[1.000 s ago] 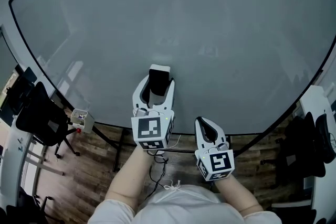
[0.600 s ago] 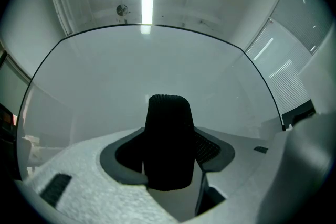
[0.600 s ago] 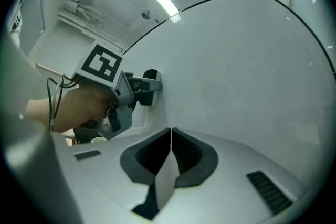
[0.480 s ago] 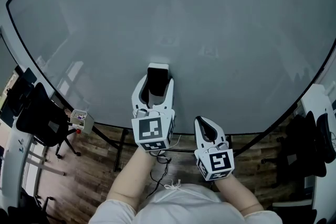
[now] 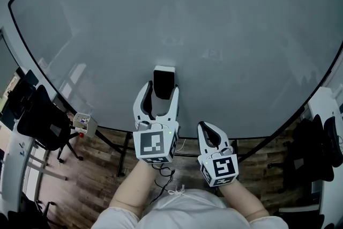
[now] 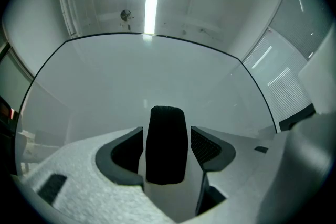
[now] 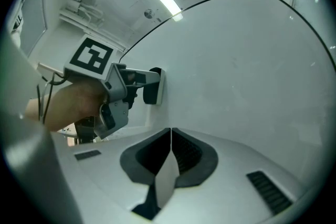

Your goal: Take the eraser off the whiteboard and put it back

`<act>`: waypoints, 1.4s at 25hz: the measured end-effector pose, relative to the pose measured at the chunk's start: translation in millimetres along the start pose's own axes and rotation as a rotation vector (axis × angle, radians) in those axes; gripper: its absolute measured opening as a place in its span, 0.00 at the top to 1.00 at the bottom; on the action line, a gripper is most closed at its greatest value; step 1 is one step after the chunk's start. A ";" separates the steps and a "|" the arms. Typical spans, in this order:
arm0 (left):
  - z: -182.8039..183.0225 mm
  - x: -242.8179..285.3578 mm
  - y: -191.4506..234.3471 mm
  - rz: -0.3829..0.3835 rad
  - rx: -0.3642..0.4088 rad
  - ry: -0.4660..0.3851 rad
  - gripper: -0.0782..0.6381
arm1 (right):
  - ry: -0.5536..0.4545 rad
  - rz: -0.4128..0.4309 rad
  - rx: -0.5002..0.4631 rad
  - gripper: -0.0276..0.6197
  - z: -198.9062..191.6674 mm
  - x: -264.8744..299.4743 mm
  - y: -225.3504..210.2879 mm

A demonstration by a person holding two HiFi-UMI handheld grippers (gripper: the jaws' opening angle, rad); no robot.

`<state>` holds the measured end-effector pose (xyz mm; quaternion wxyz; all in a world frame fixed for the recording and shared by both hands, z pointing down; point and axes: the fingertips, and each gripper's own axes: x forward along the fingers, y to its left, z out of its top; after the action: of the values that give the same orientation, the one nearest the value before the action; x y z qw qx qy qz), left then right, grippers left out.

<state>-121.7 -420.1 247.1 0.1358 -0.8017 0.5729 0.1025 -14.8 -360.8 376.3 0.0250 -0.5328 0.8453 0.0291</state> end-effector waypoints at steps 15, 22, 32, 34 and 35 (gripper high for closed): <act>-98.0 -87.9 -22.7 -0.074 -0.024 0.226 0.78 | -0.005 0.003 0.002 0.91 -15.1 -7.0 24.3; -128.5 -113.5 -34.5 -0.090 -0.059 0.299 0.86 | 0.048 -0.028 -0.014 0.91 -34.3 -16.4 28.1; -126.2 -118.8 -49.4 -0.132 -0.044 0.294 0.87 | 0.039 -0.028 -0.024 0.92 -31.9 -29.8 29.6; -126.7 -119.9 -50.7 -0.135 -0.047 0.298 0.87 | 0.039 -0.022 -0.032 0.92 -31.0 -31.7 30.3; -127.5 -120.4 -50.7 -0.136 -0.051 0.300 0.87 | 0.039 -0.020 -0.034 0.92 -31.2 -32.3 30.7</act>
<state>-111.4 -340.0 410.9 0.0349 -0.8481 0.5285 -0.0135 -28.9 -321.0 410.5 -0.0004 -0.5419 0.8398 0.0326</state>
